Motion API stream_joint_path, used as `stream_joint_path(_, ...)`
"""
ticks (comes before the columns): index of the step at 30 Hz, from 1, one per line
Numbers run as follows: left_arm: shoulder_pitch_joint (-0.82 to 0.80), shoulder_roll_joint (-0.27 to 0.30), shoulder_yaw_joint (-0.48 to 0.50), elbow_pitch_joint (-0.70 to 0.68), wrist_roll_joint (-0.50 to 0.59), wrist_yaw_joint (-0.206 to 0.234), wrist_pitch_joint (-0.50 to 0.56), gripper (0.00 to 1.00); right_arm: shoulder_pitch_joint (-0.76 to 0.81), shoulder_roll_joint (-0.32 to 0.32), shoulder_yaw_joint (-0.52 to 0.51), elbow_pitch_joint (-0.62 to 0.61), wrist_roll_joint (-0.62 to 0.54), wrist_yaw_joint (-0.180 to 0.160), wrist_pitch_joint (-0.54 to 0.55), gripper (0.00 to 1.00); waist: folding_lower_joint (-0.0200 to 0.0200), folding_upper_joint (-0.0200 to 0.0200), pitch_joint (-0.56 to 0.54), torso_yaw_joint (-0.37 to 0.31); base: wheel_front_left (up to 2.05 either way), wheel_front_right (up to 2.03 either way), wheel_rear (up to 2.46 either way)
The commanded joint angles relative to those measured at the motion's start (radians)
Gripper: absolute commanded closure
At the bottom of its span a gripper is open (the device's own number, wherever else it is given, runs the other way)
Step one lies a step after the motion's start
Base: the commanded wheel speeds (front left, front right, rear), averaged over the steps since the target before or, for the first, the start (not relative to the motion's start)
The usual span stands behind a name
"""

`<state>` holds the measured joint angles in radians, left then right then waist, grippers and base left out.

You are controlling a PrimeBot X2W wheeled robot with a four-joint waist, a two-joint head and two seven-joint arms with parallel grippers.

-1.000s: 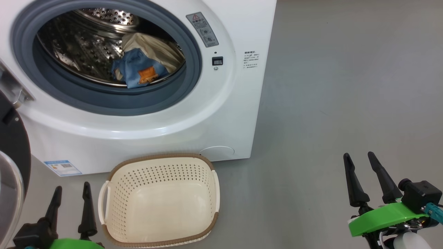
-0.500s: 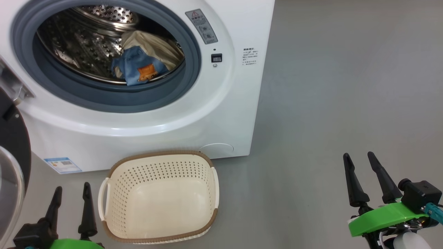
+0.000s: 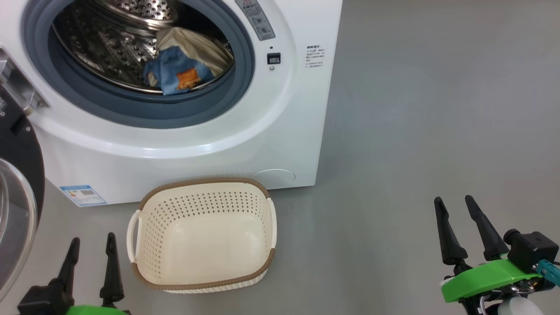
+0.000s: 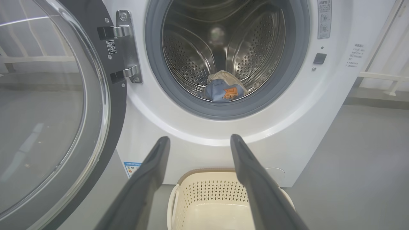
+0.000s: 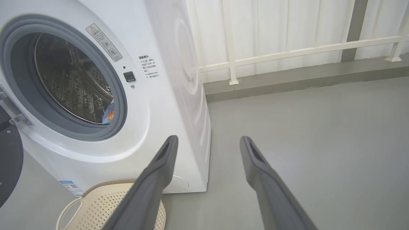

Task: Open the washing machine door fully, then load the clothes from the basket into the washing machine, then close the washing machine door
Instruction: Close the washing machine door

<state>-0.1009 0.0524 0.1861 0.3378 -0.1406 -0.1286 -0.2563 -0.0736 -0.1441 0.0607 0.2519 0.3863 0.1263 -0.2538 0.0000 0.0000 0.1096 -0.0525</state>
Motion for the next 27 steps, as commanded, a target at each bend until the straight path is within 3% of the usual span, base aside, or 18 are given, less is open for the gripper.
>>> stream_joint_path(1,-0.006,0.020,0.026,-0.033,-0.002,-0.002,-0.006,0.00,-0.008,-0.014,0.016,-0.027,0.010,0.004,-0.008,0.00,0.0000,0.0000,0.001,0.003,0.00,0.00,0.00)
stream_joint_path(15,-0.011,0.010,0.047,-0.038,0.014,-0.002,-0.006,0.00,-0.023,-0.015,0.030,-0.036,0.003,0.004,-0.008,0.00,0.0000,0.0000,0.016,0.074,0.00,0.00,0.00)
stream_joint_path(27,-0.010,-0.001,0.059,-0.044,-0.003,0.002,-0.006,0.00,-0.054,-0.035,0.074,-0.031,0.002,0.004,-0.008,0.00,0.0000,0.0000,0.034,0.231,0.00,0.00,0.00)
